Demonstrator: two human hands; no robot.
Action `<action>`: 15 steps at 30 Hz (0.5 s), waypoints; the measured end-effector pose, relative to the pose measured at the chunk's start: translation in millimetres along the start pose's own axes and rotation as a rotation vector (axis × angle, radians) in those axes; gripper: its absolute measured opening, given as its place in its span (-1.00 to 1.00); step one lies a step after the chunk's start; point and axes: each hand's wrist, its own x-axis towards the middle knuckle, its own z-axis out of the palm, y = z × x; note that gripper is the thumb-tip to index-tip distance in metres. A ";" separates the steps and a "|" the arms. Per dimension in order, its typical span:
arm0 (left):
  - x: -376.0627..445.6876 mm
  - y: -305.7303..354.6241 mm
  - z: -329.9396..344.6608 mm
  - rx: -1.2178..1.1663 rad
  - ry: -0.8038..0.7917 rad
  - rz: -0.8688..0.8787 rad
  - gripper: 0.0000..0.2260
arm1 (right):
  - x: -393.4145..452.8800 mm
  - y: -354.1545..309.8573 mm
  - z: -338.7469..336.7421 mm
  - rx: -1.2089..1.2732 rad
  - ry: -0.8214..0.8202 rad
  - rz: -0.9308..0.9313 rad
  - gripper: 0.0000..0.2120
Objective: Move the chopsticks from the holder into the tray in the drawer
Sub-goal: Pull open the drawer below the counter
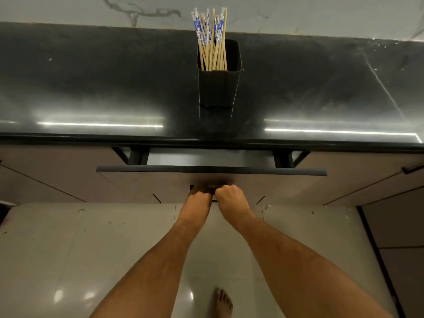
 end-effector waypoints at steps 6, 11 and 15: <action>-67.4 1.8 17.6 -0.454 -0.022 -0.189 -0.80 | -57.6 -23.7 26.5 0.030 0.017 0.017 -0.87; -123.9 -3.6 47.4 -0.529 -0.075 -0.148 -0.71 | -113.6 -41.8 54.3 0.061 0.045 0.049 -0.84; -164.3 -6.7 68.4 -0.617 -0.114 -0.212 -0.70 | -156.3 -56.8 67.9 0.050 0.043 0.054 -0.84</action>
